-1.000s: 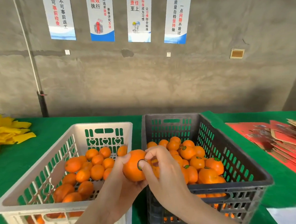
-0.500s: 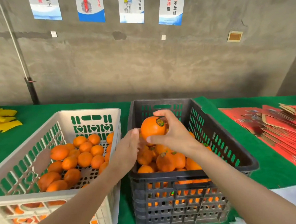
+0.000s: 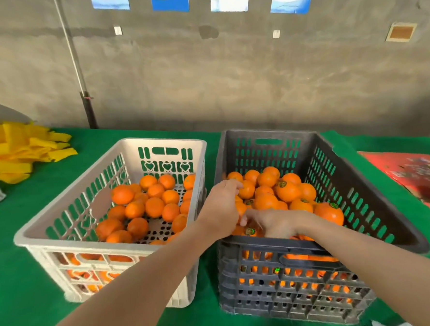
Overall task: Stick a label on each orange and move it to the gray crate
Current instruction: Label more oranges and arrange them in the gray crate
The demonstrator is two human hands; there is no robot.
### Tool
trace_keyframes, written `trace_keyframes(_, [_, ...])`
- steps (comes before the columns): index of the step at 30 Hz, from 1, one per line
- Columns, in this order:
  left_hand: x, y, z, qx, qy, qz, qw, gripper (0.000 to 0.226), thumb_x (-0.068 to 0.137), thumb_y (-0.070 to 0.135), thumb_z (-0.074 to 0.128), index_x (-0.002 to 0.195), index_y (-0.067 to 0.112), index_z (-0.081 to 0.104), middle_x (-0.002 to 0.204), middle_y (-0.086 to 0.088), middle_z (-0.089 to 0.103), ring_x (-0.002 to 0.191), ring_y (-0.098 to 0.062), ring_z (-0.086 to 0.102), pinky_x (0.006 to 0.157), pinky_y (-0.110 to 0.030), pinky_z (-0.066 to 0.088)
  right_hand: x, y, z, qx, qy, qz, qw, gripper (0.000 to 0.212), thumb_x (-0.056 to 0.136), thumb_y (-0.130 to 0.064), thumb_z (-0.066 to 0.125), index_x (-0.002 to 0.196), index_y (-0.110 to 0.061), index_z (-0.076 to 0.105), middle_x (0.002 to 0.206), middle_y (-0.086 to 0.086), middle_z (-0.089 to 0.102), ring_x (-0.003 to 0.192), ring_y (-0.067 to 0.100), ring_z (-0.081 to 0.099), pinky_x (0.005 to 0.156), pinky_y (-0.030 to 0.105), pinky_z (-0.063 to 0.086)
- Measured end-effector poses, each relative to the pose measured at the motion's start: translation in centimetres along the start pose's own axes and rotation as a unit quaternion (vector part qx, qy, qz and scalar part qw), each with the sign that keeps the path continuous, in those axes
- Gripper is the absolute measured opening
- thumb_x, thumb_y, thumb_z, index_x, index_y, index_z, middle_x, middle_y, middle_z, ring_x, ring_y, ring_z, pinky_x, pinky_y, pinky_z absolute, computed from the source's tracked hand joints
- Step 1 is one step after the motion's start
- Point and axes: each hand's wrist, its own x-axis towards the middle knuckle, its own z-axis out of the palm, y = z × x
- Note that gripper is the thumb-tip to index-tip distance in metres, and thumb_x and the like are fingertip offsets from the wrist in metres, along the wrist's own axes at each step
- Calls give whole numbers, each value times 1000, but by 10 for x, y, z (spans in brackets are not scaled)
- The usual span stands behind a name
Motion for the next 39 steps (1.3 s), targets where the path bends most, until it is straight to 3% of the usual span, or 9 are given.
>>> trace_keyframes(7, [-11, 3, -6, -28, 15, 25, 999, 37, 92, -2, 48, 128, 6, 51, 127, -12, 52, 118, -23, 47, 95, -22, 35, -2, 3, 0, -50, 31, -10, 998, 80, 83, -32, 73, 146, -20, 26, 144, -3, 42, 126, 13, 46, 95, 19, 38])
trace_keyframes(10, [-14, -6, -16, -79, 29, 20, 996, 31, 100, 11, 40, 130, 11, 50, 129, -4, 50, 117, -12, 46, 97, -16, 32, -4, -6, -16, -96, 209, 1, 973, 51, 83, -37, 71, 127, -20, 52, 119, -3, 62, 97, 10, 60, 85, 25, 47])
trace_keyframes(13, [3, -45, -64, -130, 81, -26, 988, 30, 101, 15, 41, 129, 14, 51, 123, 5, 52, 107, -3, 48, 90, -10, 38, 6, -26, -43, -52, 442, -50, 894, 18, 82, -21, 72, 99, -22, 64, 89, -3, 70, 67, 8, 61, 70, 33, 52])
trace_keyframes(16, [30, -117, -131, -43, 106, -130, 985, 34, 96, 9, 49, 130, 11, 49, 127, -4, 53, 97, -9, 52, 70, -10, 41, 43, -73, -69, 0, 523, -127, 843, 12, 81, -7, 70, 92, -11, 69, 82, 2, 70, 67, 12, 62, 70, 28, 50])
trace_keyframes(21, [57, -223, -175, 310, -97, -178, 929, 61, 84, 21, 67, 139, 13, 42, 139, -13, 41, 127, -30, 42, 99, -35, 42, 179, -161, -84, -89, 316, -132, 935, 20, 88, -20, 62, 106, -13, 62, 101, -3, 58, 96, 13, 53, 81, 26, 43])
trace_keyframes(24, [71, -268, -164, 415, -265, -163, 855, 83, 80, 46, 70, 147, 20, 29, 158, -15, 11, 145, -38, 8, 116, -56, 14, 262, -168, -70, -181, 167, -57, 967, 15, 85, -16, 60, 96, -7, 59, 99, 12, 60, 93, 26, 55, 81, 38, 50])
trace_keyframes(28, [84, -308, -139, 425, -349, -118, 827, 80, 76, 65, 64, 140, 24, 39, 154, -11, 22, 142, -38, 18, 114, -60, 18, 329, -131, -44, -148, 8, 86, 985, 71, 83, -36, 69, 141, -11, 37, 144, 17, 36, 131, 36, 36, 106, 50, 35])
trace_keyframes(35, [101, -330, -114, 453, -375, -154, 794, 86, 77, 70, 58, 143, 19, 41, 158, -20, -5, 141, -52, -6, 110, -69, 2, 372, -108, -3, -141, -13, 159, 977, 109, 66, -71, 66, 150, -36, 6, 156, 23, -13, 141, 49, -6, 107, 71, 6])
trace_keyframes(39, [98, -324, -109, 477, -361, -148, 787, 86, 73, 69, 62, 138, 13, 47, 155, -20, 7, 139, -51, 5, 108, -67, 15, 363, -114, -1, -143, 7, 173, 974, 110, 62, -74, 68, 149, -37, 11, 156, 21, -4, 141, 47, 8, 108, 64, 21])
